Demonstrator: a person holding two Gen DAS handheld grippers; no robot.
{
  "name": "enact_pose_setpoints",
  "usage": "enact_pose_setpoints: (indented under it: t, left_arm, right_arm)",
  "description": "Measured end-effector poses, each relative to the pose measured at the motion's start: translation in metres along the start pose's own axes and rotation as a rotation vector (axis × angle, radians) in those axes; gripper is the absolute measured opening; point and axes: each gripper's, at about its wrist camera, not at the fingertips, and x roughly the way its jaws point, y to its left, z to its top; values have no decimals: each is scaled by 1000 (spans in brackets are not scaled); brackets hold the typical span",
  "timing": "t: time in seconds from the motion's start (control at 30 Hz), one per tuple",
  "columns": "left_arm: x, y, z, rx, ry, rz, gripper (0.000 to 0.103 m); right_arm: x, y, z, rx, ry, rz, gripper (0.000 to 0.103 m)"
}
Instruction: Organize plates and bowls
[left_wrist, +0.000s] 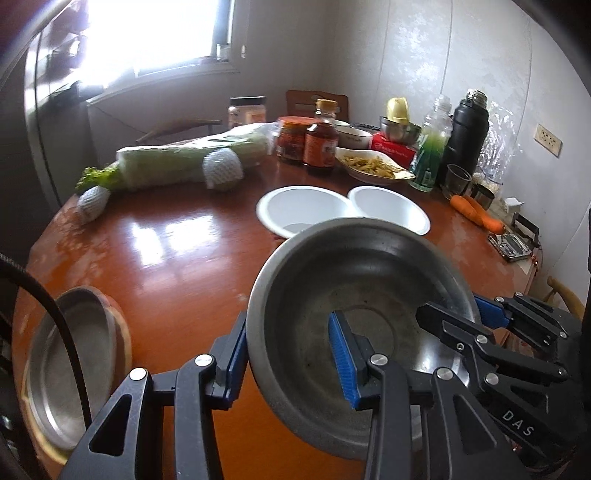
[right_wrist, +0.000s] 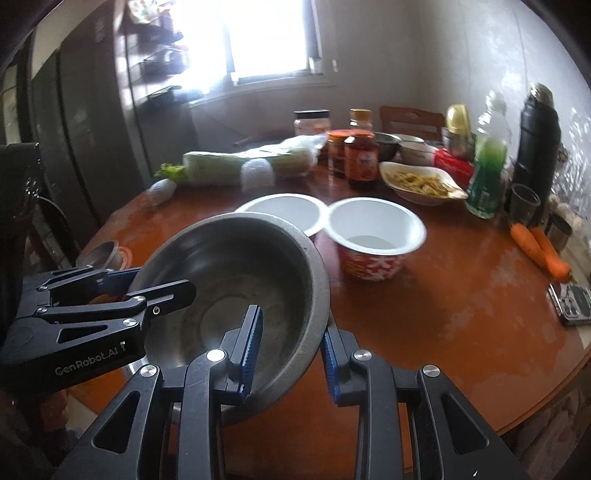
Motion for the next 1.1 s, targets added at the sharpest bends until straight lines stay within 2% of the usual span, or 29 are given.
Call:
enact_pose_setpoints:
  t: [0.37, 0.8, 1.1]
  left_arm:
    - [-8, 17, -25, -27, 31, 35, 42]
    - [9, 6, -29, -8, 56, 56, 42]
    - [21, 4, -28, -16, 60, 44, 42]
  right_arm:
    - [-1, 31, -12, -52, 39, 49, 32]
    - [7, 20, -24, -19, 76, 54, 33]
    - [14, 10, -26, 16, 78, 52, 33]
